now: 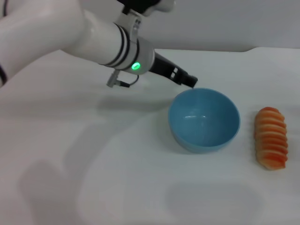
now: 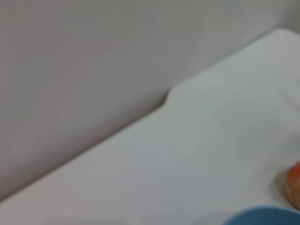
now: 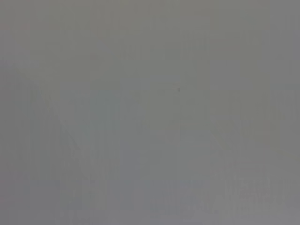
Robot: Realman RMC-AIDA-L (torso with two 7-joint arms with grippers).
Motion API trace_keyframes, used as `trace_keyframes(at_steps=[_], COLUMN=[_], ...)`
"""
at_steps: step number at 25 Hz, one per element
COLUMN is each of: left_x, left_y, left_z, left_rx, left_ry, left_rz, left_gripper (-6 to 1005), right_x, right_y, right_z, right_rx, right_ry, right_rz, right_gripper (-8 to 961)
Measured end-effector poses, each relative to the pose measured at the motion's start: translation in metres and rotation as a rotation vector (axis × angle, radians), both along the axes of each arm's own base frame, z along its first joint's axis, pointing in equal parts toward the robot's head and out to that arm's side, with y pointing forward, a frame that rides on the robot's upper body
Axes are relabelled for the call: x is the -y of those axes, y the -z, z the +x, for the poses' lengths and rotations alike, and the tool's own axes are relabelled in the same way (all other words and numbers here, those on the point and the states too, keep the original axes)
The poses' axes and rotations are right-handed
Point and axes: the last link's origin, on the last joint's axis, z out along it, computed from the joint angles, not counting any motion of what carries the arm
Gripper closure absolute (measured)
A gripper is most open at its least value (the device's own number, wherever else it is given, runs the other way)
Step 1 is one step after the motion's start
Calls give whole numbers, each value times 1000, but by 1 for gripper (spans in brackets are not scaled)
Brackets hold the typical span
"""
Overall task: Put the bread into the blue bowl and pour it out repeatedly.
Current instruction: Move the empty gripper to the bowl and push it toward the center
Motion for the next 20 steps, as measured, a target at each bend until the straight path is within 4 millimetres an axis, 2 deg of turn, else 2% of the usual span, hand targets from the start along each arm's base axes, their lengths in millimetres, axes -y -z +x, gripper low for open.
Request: trace_keyframes(at_steps=[4, 20], left_x=[-3, -2], left_y=[14, 29], left_z=[-6, -46], left_rx=[-21, -64], left_ry=[-49, -136], left_rz=[-45, -25], left_gripper=[187, 187], right_x=[0, 0], right_y=[0, 1], right_z=[0, 0], right_rx=[1, 1], right_ry=[0, -1], right_rz=[-2, -4], right_gripper=[267, 266])
